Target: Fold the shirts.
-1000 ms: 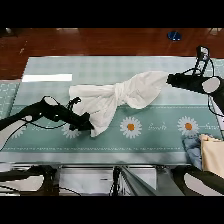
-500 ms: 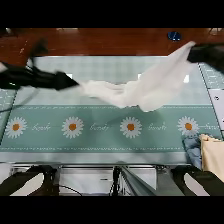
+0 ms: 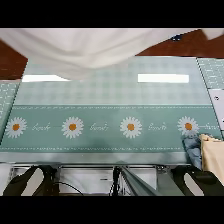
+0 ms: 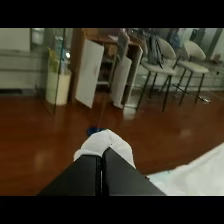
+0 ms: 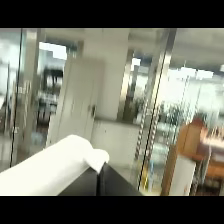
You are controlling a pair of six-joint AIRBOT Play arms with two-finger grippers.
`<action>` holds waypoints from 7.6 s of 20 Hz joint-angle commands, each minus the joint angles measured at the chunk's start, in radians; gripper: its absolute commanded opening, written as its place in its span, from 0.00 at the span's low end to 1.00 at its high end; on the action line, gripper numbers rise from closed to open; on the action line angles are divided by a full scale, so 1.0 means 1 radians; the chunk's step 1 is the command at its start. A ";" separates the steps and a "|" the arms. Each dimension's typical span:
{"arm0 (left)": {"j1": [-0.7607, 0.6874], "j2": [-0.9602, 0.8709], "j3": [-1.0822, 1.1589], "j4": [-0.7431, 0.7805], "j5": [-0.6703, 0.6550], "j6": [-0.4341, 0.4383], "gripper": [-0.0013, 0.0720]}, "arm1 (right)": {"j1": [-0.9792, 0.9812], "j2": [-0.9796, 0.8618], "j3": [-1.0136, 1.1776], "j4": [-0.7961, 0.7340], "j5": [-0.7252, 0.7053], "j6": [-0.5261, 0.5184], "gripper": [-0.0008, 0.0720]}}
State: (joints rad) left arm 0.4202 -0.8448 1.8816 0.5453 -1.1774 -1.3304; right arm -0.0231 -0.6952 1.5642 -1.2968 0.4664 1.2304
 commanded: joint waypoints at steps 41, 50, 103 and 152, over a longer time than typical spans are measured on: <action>-0.290 -0.276 -1.231 0.134 0.375 0.092 0.05 | 0.001 -0.589 -0.524 0.349 0.105 0.134 0.04; -0.062 -0.319 -1.060 0.139 0.044 0.159 0.85 | 0.008 -0.598 -0.524 0.299 0.195 0.123 0.04; -0.270 -0.038 -0.635 0.232 -0.106 -0.002 0.04 | 0.008 -0.182 -0.441 0.161 0.246 0.043 0.04; -0.354 -0.423 -0.999 0.314 0.458 0.014 0.05 | 0.008 -0.854 -0.187 0.252 0.286 0.132 0.05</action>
State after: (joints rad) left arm 0.1066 -1.1500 0.8856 0.8577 -0.7776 -1.3197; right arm -0.0158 -1.4807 1.3788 -1.0500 0.8097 1.3731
